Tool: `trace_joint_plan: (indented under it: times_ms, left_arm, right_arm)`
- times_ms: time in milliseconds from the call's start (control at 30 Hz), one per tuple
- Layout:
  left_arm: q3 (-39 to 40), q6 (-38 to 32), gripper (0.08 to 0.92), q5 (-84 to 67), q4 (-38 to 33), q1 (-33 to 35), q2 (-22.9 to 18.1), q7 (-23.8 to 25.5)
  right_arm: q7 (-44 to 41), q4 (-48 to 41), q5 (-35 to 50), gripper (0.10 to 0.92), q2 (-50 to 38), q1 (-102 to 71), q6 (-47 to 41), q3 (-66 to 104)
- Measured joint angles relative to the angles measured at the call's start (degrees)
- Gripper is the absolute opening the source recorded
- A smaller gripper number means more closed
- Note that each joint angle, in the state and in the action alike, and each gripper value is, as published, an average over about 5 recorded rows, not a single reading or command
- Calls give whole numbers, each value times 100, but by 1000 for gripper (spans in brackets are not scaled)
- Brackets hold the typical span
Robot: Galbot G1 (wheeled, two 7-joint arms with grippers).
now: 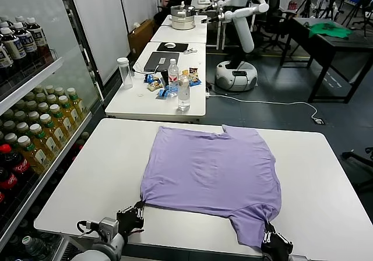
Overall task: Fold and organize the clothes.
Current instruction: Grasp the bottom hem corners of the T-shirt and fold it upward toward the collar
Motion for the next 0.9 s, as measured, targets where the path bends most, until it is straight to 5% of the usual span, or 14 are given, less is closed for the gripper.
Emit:
trace_joint_plan:
  times_ms: [500, 900]
  left_arm:
    - [-255, 1, 97, 124, -1178, 1066, 99, -119]
    - [-70, -34, 97, 194, -854, 533, 356, -3]
  right_arm:
    - [-17, 818, -178, 117, -355, -738, 207, 447]
    - [9, 346, 2, 118, -770, 231, 31, 439]
